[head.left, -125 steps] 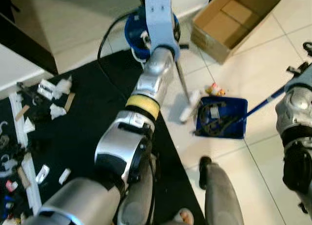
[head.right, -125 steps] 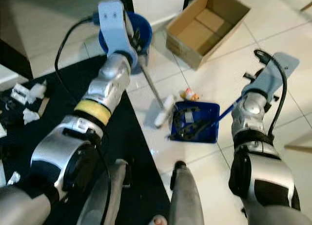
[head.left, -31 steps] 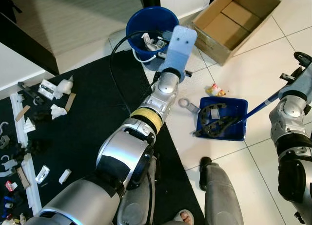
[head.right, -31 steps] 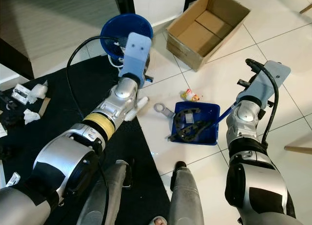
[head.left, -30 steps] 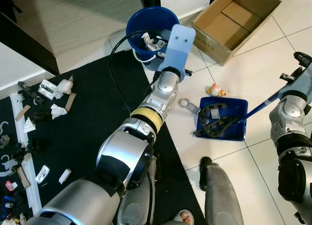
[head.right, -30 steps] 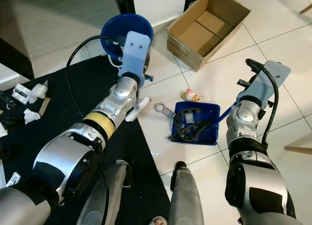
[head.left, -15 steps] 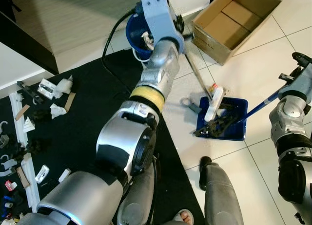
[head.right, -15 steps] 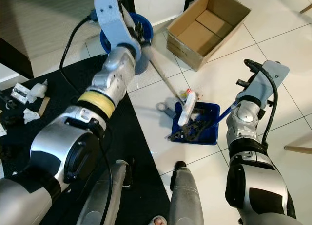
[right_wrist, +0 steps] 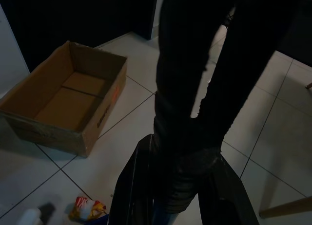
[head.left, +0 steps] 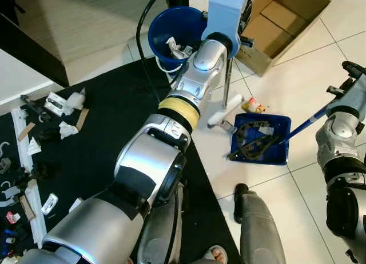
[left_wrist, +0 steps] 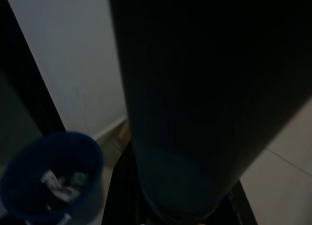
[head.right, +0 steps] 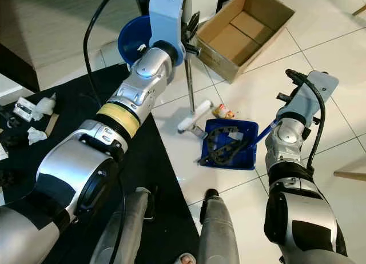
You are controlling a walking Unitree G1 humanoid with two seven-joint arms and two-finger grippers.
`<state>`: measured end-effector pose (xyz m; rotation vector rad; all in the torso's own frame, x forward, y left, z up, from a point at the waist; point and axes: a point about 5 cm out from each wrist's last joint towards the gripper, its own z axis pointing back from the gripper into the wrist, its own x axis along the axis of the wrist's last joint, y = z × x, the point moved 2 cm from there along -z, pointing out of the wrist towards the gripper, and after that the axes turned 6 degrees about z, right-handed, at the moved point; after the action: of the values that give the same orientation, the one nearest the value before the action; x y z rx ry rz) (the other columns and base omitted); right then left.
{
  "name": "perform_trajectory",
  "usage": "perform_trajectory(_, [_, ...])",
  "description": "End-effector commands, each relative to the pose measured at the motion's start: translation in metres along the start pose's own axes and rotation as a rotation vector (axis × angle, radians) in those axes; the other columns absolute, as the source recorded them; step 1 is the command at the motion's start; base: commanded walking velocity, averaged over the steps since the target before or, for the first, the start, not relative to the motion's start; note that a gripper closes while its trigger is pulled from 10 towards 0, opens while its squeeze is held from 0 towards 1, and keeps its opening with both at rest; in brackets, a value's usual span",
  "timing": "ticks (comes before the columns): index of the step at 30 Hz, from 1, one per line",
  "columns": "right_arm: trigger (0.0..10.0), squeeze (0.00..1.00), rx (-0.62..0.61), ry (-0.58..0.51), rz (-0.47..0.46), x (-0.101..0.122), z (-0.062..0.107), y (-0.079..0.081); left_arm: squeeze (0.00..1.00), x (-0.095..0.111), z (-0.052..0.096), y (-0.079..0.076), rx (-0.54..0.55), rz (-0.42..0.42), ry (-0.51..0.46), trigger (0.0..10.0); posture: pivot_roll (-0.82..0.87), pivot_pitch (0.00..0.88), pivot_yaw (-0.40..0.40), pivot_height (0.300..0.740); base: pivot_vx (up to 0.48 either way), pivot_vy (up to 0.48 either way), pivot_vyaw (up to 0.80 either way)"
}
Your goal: Sweep floor
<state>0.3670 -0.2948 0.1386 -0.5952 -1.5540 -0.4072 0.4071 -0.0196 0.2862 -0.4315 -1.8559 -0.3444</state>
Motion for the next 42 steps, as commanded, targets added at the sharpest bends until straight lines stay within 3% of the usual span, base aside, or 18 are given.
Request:
perform_trajectory(1, [10.0, 0.00, 0.047, 0.263, 0.145, -0.071, 0.032, -0.005, 0.00, 0.009, -0.002, -0.018, -0.055, -0.047, -0.061, 10.0, 0.12, 0.408, 0.115, 0.740, 0.000, 0.000, 0.00])
perform_trajectory(9, [10.0, 0.00, 0.055, 0.260, 0.147, -0.072, 0.033, -0.003, 0.00, -0.023, 0.012, -0.007, -0.062, -0.195, -0.011, 10.0, 0.12, 0.414, 0.114, 0.740, 0.000, 0.000, 0.00])
perform_trajectory(13, [10.0, 0.00, 0.052, 0.254, 0.149, -0.071, 0.033, -0.003, 0.00, -0.046, 0.024, 0.003, -0.082, -0.373, 0.043, 10.0, 0.11, 0.417, 0.120, 0.740, 0.000, 0.000, 0.00])
perform_trajectory(20, [10.0, 0.00, 0.046, 0.251, 0.156, -0.074, 0.034, -0.007, 0.00, -0.068, 0.037, 0.014, -0.031, -0.484, 0.091, 10.0, 0.10, 0.421, 0.122, 0.740, 0.000, 0.000, 0.00])
perform_trajectory(23, [10.0, 0.00, 0.046, 0.252, 0.158, -0.075, 0.035, -0.008, 0.00, -0.073, 0.040, 0.015, 0.001, -0.493, 0.097, 10.0, 0.10, 0.422, 0.123, 0.740, 0.000, 0.000, 0.00])
perform_trajectory(27, [10.0, 0.00, 0.050, 0.254, 0.163, -0.077, 0.038, -0.007, 0.00, -0.082, 0.044, 0.015, 0.079, -0.360, 0.131, 10.0, 0.10, 0.423, 0.124, 0.740, 0.000, 0.000, 0.00])
perform_trajectory(30, [10.0, 0.00, 0.052, 0.254, 0.163, -0.078, 0.038, -0.007, 0.00, -0.084, 0.044, 0.014, 0.090, -0.320, 0.141, 10.0, 0.10, 0.423, 0.125, 0.740, 0.000, 0.000, 0.00])
perform_trajectory(42, [10.0, 0.00, 0.058, 0.253, 0.165, -0.079, 0.040, -0.005, 0.00, -0.092, 0.048, -0.013, 0.041, -0.268, 0.139, 10.0, 0.10, 0.428, 0.126, 0.740, 0.000, 0.000, 0.00])
